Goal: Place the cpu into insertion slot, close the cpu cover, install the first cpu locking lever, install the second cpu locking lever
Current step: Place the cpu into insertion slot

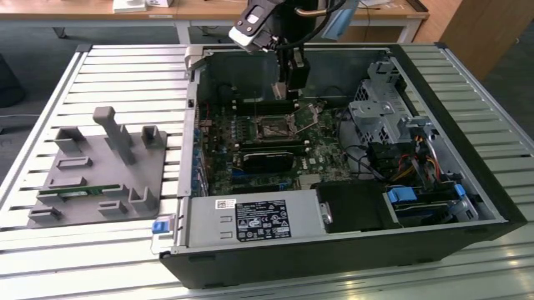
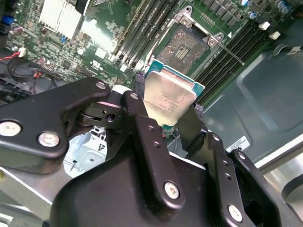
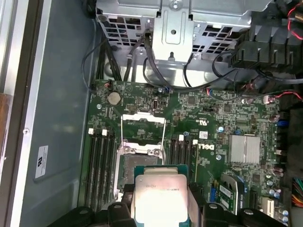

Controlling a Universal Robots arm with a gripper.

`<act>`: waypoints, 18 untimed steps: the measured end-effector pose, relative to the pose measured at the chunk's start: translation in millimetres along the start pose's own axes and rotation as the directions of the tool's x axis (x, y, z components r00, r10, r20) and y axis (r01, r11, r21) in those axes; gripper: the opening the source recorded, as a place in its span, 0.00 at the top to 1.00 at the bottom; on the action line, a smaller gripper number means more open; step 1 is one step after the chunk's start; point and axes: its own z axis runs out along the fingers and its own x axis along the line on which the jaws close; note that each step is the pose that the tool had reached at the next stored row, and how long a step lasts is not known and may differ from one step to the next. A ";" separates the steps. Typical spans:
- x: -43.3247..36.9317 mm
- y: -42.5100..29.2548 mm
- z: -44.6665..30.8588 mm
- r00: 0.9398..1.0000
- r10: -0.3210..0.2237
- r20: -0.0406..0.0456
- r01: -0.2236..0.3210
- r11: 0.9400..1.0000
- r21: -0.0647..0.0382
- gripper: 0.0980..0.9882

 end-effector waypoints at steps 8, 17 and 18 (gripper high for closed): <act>1.0 -1.4 13.9 1.000 0.001 0.001 -0.001 1.000 -0.005 0.52; 6.3 -2.3 26.7 0.999 0.033 0.004 -0.033 0.999 -0.005 0.52; 6.8 -2.4 28.5 0.999 0.033 0.004 -0.033 0.999 -0.005 0.52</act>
